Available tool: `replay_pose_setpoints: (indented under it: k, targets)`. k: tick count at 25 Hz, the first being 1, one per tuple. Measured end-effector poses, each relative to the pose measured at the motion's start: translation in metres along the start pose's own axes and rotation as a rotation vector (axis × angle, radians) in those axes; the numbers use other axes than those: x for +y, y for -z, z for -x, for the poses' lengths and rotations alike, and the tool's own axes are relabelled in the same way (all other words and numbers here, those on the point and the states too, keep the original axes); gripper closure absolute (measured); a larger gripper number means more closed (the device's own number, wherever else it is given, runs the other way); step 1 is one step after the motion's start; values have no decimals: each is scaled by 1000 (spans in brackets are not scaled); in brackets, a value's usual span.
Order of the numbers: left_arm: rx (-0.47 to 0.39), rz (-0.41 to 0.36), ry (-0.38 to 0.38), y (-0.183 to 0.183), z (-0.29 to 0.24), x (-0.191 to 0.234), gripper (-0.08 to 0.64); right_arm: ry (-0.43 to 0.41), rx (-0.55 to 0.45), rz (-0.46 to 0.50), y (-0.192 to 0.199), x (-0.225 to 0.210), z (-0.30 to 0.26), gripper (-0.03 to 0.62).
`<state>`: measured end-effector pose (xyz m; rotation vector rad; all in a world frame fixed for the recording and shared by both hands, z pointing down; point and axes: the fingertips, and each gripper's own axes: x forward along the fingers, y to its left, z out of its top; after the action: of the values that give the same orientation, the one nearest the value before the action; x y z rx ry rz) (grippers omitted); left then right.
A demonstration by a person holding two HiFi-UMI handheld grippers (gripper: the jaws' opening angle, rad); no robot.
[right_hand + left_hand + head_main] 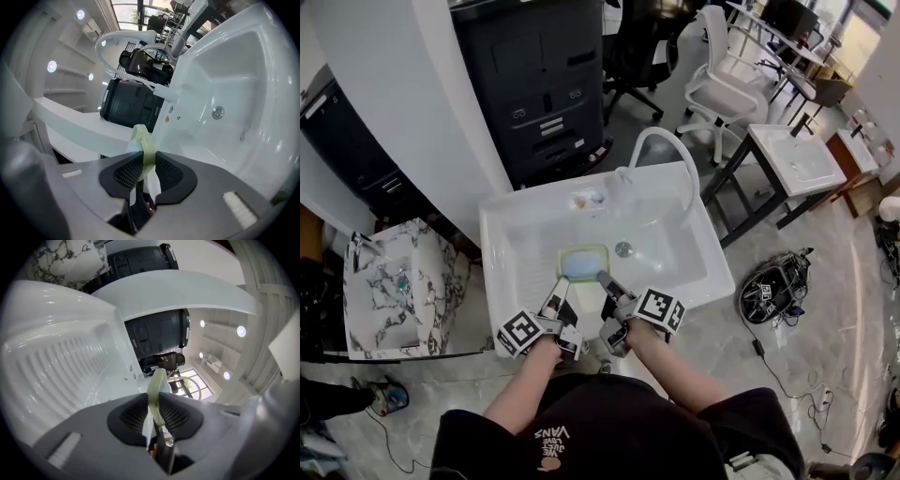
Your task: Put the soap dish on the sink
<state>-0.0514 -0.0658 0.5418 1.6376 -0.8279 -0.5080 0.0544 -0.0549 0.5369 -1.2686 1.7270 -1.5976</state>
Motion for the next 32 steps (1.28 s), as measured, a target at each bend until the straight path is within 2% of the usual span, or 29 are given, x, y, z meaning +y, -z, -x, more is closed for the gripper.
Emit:
replay_pose_setpoints:
  k: [16,22,32]
  targets:
    - [18,24,0,-60,-55,25,440,24,4,28,-29,1,-81,512]
    - [15,21,-18,-63,-75,36,440,31,14,48,-42,-10,-96,512]
    - [-19,-17,-47,-71,-111,57,440,35,92,102,-67,-32,-129,512]
